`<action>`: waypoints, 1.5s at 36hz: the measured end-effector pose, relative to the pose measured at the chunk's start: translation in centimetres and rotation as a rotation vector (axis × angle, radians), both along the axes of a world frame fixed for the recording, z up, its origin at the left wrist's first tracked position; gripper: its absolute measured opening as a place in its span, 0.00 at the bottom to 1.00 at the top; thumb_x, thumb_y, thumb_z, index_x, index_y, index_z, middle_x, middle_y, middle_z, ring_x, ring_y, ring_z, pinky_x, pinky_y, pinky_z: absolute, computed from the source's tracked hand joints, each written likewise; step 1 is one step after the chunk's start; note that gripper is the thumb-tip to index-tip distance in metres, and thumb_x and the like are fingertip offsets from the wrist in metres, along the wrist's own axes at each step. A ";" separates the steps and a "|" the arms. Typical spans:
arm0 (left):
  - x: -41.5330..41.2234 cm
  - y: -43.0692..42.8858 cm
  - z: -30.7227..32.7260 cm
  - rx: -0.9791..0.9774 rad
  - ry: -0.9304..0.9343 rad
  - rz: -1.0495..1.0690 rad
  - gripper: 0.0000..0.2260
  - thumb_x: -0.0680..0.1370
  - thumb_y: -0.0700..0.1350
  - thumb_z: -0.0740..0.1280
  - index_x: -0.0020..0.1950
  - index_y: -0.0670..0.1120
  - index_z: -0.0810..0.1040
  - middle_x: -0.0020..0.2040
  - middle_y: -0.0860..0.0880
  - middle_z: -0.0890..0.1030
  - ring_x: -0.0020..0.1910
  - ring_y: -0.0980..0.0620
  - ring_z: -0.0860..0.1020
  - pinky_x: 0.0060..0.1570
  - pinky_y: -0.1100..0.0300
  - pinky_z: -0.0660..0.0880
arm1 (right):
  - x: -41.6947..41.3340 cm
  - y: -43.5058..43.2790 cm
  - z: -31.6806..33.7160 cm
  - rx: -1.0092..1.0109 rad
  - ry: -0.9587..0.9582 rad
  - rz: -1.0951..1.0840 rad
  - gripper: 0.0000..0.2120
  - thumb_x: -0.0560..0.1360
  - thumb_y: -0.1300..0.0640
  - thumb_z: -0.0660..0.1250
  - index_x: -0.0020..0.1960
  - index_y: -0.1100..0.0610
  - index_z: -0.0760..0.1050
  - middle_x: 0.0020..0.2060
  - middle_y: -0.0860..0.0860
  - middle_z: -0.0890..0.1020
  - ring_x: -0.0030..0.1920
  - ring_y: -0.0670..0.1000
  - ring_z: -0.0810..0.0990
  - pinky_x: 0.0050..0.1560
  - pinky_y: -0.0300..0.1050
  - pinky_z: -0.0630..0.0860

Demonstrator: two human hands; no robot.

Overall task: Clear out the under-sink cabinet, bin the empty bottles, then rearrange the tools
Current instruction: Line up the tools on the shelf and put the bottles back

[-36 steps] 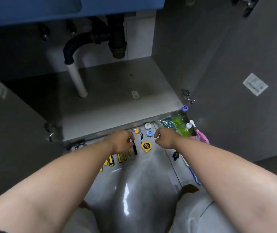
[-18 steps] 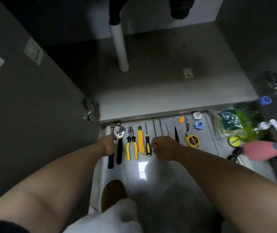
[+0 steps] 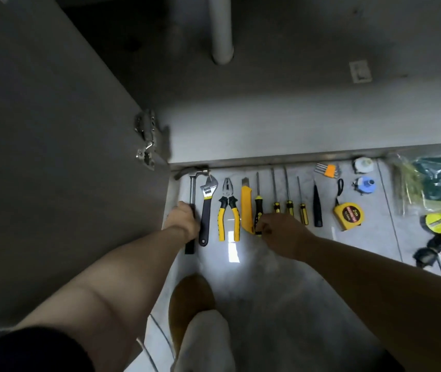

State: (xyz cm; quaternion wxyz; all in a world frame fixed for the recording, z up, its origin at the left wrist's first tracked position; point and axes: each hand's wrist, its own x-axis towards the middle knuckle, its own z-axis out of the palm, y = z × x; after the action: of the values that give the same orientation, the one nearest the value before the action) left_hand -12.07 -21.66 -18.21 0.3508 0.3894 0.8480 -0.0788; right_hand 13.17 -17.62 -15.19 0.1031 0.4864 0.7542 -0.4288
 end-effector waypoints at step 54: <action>13.3 -1.1 32.0 0.284 -0.903 0.207 0.10 0.81 0.44 0.69 0.41 0.50 0.73 0.38 0.51 0.82 0.37 0.54 0.79 0.45 0.59 0.77 | 4.6 -4.1 28.2 -0.353 0.596 -0.500 0.10 0.80 0.59 0.67 0.60 0.59 0.77 0.49 0.53 0.85 0.49 0.49 0.83 0.43 0.40 0.78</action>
State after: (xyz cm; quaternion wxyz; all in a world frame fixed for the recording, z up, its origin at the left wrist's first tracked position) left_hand 1.20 -22.78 13.83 0.6332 0.3424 0.6476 0.2498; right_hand 17.75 -21.68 13.02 -0.1446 0.4840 0.5250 -0.6850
